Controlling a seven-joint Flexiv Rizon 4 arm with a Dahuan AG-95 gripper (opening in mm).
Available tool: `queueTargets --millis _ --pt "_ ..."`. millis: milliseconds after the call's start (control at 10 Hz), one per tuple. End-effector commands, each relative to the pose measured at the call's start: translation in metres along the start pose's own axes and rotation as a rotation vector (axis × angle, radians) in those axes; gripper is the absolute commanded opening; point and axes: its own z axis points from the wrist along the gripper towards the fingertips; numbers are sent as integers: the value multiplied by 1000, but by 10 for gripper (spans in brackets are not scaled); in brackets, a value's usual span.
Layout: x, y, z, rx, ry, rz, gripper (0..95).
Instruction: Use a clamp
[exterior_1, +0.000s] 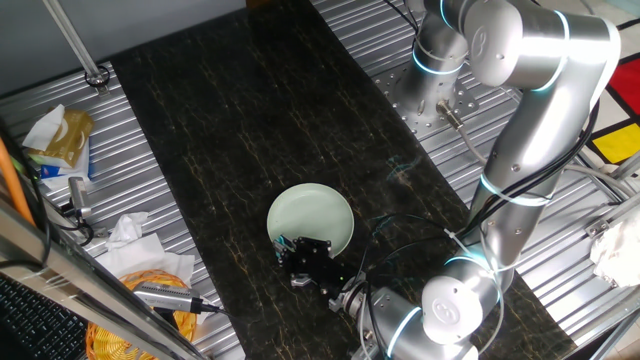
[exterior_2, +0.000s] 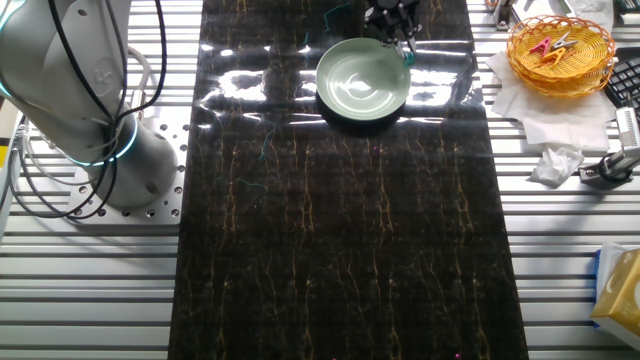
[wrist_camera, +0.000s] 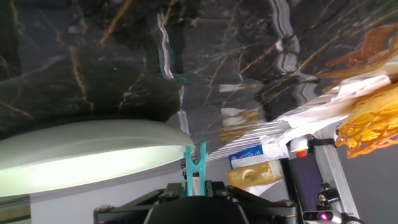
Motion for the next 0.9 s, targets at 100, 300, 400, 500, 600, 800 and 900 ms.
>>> queueTargets --millis 100,300,400,500,600,800,900 --pt "-9 2 11 0 -4 -2 0" --pt "-9 2 11 0 -5 -4 0" --pt "-9 2 11 -1 -7 -6 0" --pt "-9 2 11 -4 -12 -9 0" --pt "-9 2 11 -9 -15 -5 0" --pt "-9 2 11 -12 -18 -3 0" --pt "-9 2 11 -13 -18 -2 0"
